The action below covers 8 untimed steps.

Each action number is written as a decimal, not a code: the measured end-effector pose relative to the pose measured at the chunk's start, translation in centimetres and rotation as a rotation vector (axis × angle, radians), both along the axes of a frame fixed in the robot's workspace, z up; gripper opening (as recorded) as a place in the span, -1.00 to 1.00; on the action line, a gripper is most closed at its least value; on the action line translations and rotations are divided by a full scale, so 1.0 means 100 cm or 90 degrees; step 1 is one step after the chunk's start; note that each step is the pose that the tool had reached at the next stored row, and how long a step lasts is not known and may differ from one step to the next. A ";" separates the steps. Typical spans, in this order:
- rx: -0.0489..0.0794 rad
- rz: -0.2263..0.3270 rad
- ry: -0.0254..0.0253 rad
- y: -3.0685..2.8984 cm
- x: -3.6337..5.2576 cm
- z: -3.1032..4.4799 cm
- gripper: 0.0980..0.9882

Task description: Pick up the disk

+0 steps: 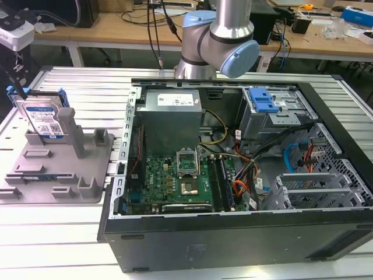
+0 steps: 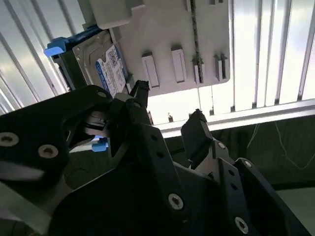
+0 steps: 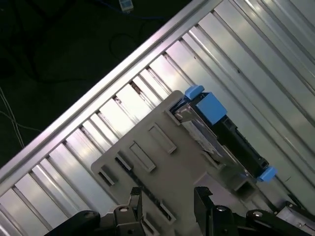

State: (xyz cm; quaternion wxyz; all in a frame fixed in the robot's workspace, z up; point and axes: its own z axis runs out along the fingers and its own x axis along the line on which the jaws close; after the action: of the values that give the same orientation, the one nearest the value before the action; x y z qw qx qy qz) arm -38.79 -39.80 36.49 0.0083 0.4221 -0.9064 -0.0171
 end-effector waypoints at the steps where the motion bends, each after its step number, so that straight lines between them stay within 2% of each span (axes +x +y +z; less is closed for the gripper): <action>1: 0.000 0.012 0.0000 0.0000 0.0000 -0.0001 0.00; 3: 0.000 0.053 0.0000 0.0000 0.0000 -0.0004 0.00; 8: 0.000 0.125 0.0000 0.0000 0.0002 -0.0011 0.00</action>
State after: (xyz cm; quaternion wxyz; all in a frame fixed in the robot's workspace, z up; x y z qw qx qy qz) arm -38.78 -39.79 36.38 0.0100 0.5088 -0.8607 -0.0162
